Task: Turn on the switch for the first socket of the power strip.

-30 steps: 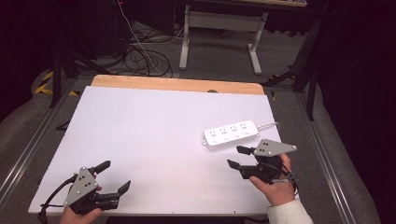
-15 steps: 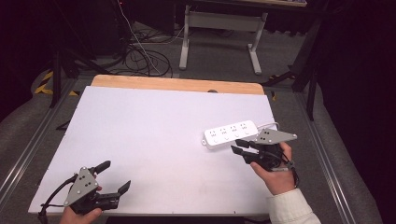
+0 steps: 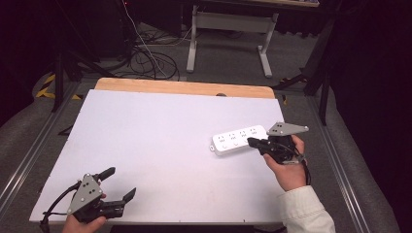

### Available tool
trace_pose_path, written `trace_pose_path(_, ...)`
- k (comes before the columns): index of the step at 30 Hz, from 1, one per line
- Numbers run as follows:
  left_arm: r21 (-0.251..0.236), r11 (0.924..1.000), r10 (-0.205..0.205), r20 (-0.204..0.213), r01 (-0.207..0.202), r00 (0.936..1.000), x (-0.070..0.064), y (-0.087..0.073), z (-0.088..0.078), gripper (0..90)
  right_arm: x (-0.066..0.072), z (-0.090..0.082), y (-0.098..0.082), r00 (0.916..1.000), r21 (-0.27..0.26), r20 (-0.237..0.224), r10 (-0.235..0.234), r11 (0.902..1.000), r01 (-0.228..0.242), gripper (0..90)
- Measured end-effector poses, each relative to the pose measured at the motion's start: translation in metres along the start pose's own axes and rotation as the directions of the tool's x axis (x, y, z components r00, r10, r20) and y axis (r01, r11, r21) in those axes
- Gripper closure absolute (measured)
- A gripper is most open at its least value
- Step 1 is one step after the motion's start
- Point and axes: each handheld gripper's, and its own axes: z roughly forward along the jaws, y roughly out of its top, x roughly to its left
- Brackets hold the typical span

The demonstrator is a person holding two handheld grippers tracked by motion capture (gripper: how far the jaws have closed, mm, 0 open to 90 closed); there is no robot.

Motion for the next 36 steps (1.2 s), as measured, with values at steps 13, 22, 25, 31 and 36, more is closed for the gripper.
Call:
trace_pose_path(13, 0.003, 1.0, -0.007, 0.001, 0.007, 1.0, 0.0, 0.0, 0.001, 12.4, -0.027, 0.018, 0.0, 0.9944, 0.025, 0.099, 0.037, 0.9989, -0.039, 90.0)
trace_pose_path(22, 0.006, 1.0, -0.003, 0.002, 0.003, 1.0, 0.001, 0.0, 0.001, 12.3, -0.045, 0.034, -0.005, 0.987, 0.072, 0.146, 0.067, 0.9943, -0.078, 90.0)
trace_pose_path(25, 0.005, 1.0, -0.002, 0.003, 0.002, 1.0, 0.001, 0.0, 0.001, 12.4, -0.049, 0.037, -0.007, 0.9846, 0.086, 0.157, 0.077, 0.9921, -0.091, 90.0)
trace_pose_path(31, 0.007, 1.0, -0.002, 0.001, 0.002, 1.0, 0.001, 0.0, 0.001, 12.4, -0.059, 0.046, -0.012, 0.9788, 0.117, 0.182, 0.094, 0.9863, -0.116, 90.0)
trace_pose_path(36, 0.007, 1.0, -0.002, 0.001, 0.002, 1.0, 0.001, 0.0, 0.001, 12.4, -0.064, 0.051, -0.015, 0.9765, 0.134, 0.192, 0.097, 0.9832, -0.124, 90.0)
